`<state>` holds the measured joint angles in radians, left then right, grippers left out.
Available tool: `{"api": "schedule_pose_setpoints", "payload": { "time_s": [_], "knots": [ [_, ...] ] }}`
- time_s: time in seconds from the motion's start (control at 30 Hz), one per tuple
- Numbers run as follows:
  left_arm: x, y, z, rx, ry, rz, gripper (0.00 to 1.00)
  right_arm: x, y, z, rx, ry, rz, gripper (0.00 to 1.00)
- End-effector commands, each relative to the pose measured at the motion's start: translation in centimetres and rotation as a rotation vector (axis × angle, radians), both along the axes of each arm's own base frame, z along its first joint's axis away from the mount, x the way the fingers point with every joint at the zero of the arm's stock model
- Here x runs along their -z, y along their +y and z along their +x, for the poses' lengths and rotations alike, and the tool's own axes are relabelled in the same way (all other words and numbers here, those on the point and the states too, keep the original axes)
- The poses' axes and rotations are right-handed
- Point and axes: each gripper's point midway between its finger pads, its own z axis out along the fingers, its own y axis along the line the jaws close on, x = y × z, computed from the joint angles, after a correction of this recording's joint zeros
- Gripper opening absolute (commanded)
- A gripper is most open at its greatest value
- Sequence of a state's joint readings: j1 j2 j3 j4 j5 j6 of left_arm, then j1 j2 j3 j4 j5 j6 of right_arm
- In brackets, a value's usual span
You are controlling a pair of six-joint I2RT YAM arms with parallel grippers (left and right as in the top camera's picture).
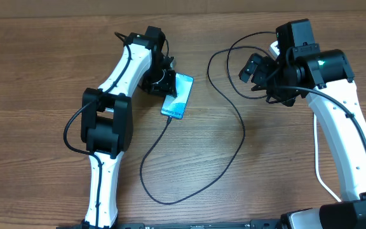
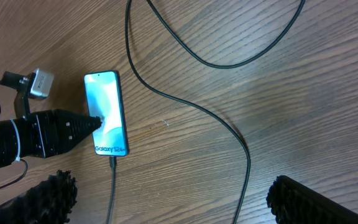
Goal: Plug charger to phone and switch on socket
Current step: 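Open the left gripper and lift it up away from the phone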
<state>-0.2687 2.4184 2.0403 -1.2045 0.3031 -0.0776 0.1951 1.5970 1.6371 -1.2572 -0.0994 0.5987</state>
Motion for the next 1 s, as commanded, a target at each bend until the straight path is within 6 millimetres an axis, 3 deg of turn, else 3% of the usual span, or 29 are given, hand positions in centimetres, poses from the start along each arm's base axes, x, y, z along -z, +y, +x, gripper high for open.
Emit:
{"api": "schedule_pose_setpoints", "payload": {
  "time_s": [0.0, 0.2, 0.27, 0.43, 0.57, 0.6, 0.8, 0.97],
  "knots": [
    [0.2, 0.2, -0.1, -0.009, 0.0, 0.035, 0.45, 0.4, -0.3, 0.4, 0.013, 0.009, -0.01, 1.0],
    [0.3, 0.9, -0.2, -0.018, 0.004, 0.073, 0.45, 2.0, -0.3, 0.6, 0.01, 0.059, -0.021, 1.0],
    [0.0, 0.9, -0.4, -0.019, 0.011, 0.073, 0.37, 2.3, -0.3, 0.6, 0.01, 0.069, -0.023, 1.0],
    [-3.1, 1.0, 0.9, -0.08, -0.036, 0.058, 0.41, 2.8, -0.3, 0.6, 0.01, 0.088, -0.027, 1.0],
    [-8.7, 0.9, 2.4, -0.093, -0.145, 0.024, 0.49, 2.9, -0.3, 0.6, 0.01, 0.092, -0.028, 1.0],
    [-11.5, 0.8, 2.8, -0.096, -0.197, 0.007, 0.58, 2.9, -0.5, 0.6, 0.014, 0.091, -0.035, 1.0],
    [-21.6, 1.1, 1.7, -0.106, -0.363, -0.045, 1.0, 3.0, -0.7, 0.5, 0.021, 0.096, -0.047, 1.0],
    [-29.4, 3.4, -0.3, -0.261, -0.52, -0.03, 1.0, 3.1, -0.9, 0.0, 0.023, 0.114, -0.055, 1.0]
  ]
}}
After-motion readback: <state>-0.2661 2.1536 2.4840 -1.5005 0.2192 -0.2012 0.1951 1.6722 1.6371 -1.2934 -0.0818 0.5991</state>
